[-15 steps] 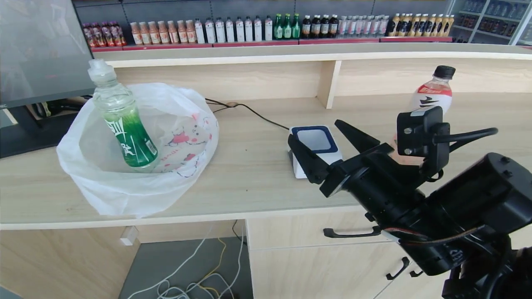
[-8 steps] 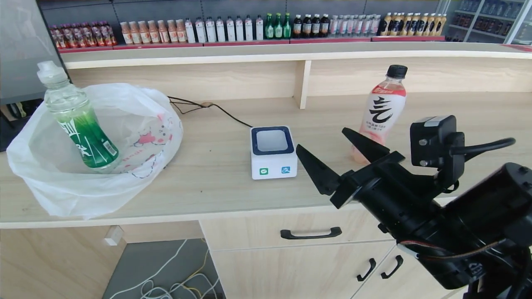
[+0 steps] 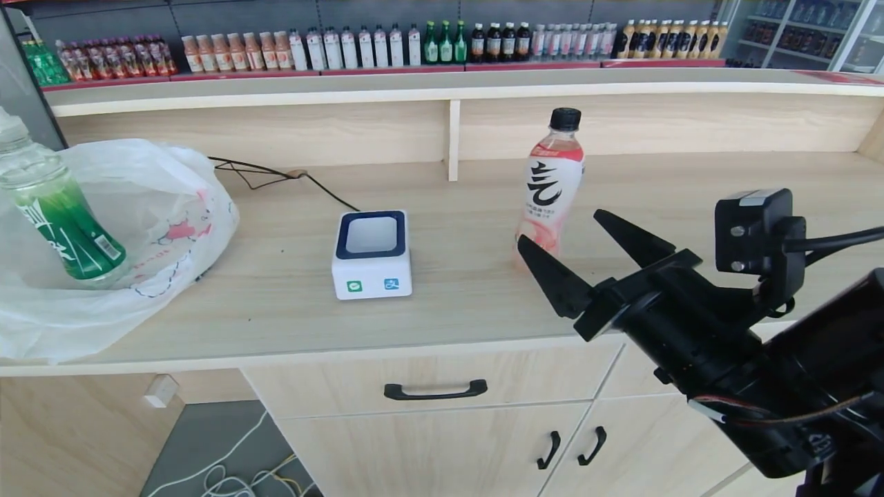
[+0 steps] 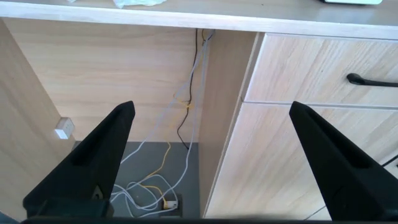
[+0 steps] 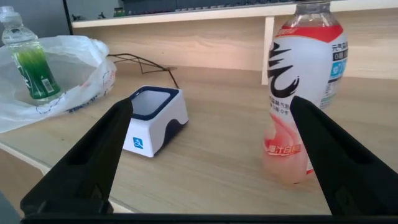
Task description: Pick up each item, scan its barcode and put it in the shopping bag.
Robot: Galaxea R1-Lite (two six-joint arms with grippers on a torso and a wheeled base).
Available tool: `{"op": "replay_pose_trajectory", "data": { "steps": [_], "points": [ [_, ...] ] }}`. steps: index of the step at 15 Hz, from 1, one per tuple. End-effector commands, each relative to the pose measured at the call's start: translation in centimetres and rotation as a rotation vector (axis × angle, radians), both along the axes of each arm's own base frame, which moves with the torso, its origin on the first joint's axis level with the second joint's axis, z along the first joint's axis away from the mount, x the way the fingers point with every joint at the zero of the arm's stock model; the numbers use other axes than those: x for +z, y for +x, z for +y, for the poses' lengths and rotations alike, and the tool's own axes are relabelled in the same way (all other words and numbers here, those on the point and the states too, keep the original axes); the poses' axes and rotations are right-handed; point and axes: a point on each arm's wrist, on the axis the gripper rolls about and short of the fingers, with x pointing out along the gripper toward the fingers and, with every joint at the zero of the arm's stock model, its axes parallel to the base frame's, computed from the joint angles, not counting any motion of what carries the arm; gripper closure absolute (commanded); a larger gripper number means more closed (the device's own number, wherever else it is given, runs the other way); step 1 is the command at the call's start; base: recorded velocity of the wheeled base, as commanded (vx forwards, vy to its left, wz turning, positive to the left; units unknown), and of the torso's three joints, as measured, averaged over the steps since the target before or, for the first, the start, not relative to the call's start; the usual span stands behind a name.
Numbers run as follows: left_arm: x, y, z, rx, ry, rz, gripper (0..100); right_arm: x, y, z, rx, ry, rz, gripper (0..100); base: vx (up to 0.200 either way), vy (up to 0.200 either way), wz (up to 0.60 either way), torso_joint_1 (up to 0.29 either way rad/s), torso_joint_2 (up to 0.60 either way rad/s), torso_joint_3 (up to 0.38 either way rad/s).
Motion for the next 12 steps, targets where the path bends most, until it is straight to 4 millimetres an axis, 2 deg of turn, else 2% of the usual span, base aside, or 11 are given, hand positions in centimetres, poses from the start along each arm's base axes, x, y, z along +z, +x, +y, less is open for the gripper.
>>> {"op": "replay_pose_trajectory", "data": {
  "steps": [1, 5, 7, 12],
  "points": [
    [0.0, 0.0, 0.0, -0.001, 0.002, 0.0, 0, -0.1, 0.2, -0.2, -0.011, -0.001, 0.001, 0, 0.0, 0.0, 0.0, 0.0, 0.0, 0.0],
    [0.0, 0.0, 0.0, 0.0, 0.002, 0.0, 0, -0.2, 1.4, -1.6, -0.084, -0.015, 0.0, 0, 0.0, 0.0, 0.0, 0.0, 0.0, 0.0],
    [0.0, 0.0, 0.0, 0.0, 0.002, 0.0, 0, -0.8, 1.3, -2.0, -0.096, -0.033, 0.02, 0, 0.0, 0.0, 0.0, 0.0, 0.0, 0.0],
    [0.0, 0.0, 0.0, 0.0, 0.002, 0.0, 0, -0.2, 1.8, -1.6, -0.14, -0.027, 0.015, 0, 0.0, 0.0, 0.0, 0.0, 0.0, 0.0]
  ]
}}
